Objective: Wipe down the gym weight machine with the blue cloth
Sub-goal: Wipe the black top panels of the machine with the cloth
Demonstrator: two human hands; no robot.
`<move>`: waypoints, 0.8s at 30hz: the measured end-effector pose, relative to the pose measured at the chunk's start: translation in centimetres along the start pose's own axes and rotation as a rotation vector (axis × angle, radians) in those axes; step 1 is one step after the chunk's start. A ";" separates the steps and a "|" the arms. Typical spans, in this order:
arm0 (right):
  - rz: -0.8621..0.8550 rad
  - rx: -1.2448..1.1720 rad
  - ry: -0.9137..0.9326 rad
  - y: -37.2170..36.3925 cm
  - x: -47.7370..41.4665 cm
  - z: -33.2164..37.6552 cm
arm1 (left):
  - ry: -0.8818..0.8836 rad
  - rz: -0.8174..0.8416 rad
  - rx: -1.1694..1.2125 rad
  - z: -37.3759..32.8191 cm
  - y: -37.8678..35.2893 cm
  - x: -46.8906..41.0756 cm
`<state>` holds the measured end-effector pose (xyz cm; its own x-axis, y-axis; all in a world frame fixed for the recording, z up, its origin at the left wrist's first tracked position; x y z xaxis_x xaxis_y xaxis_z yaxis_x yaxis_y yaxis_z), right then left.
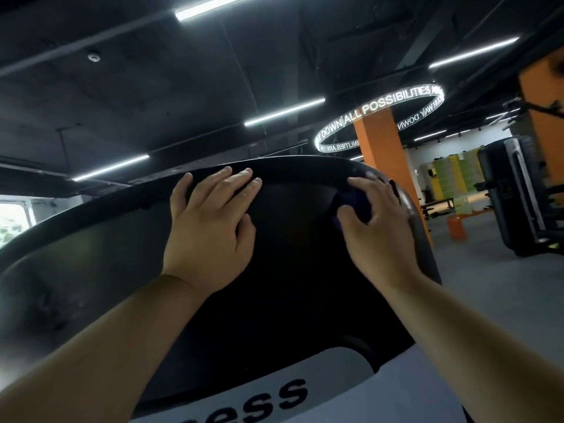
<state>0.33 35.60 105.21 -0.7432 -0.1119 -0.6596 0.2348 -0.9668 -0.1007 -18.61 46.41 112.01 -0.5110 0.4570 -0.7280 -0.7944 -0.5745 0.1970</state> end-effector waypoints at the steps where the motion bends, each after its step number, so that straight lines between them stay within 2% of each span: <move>1: 0.031 0.076 0.155 -1.1 1.4 1.2 | 0.000 0.002 0.009 0.0 0.0 0.0; 4: 0.218 0.278 0.640 -3.3 5.5 2.4 | 0.002 0.015 0.038 0.0 0.1 0.0; 5: 0.240 0.336 0.700 -3.1 5.5 1.8 | 0.002 0.023 0.044 0.0 0.0 0.0; 6: 0.204 0.339 0.647 -2.5 4.6 1.0 | 0.001 0.030 0.049 0.0 0.0 0.0; 9: -0.064 0.125 0.147 -0.1 2.5 -0.7 | -0.055 0.054 0.062 0.0 0.0 0.1; 10: -0.123 0.113 0.032 -0.5 2.9 -1.0 | -0.104 0.057 0.074 -0.3 -0.1 0.2; 11: -0.145 0.141 -0.007 -1.3 4.0 -1.0 | -0.164 0.059 0.085 -0.5 -0.2 0.3; 12: -0.144 0.185 0.039 -2.2 5.7 -0.7 | -0.225 0.059 0.091 -0.8 -0.3 0.4; 15: -0.057 0.322 0.338 -4.0 11.0 0.4 | -0.340 0.052 0.088 -1.2 -0.5 0.7; 17: -0.055 0.427 0.430 -3.2 11.3 -0.7 | -0.355 0.044 0.095 -1.2 -0.7 0.8; 19: -0.131 0.355 0.254 -1.5 8.5 -2.9 | -0.369 0.053 0.097 -1.3 -0.8 0.8; 22: -0.267 0.080 -0.206 1.0 3.9 -6.0 | -0.397 0.072 0.082 -1.5 -1.0 0.8; 23: -0.296 0.058 -0.283 0.9 3.6 -6.1 | -0.399 0.078 0.076 -1.6 -1.1 0.8; 24: -0.311 0.074 -0.269 0.5 4.1 -5.7 | -0.400 0.086 0.070 -1.6 -1.1 0.8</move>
<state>0.97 35.95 98.16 -0.9111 0.1419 -0.3869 -0.0653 -0.9767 -0.2045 -17.59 46.33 110.10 -0.6527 0.6450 -0.3976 -0.7567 -0.5805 0.3006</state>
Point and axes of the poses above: each hand's wrist, its own x-axis away from the middle knuckle, its own y-axis out of the back of the hand, z = x × y, the point moved 5 cm from there along -x, towards the middle knuckle, and after that the axes turned 13 degrees about -y, right-handed, at the moved point
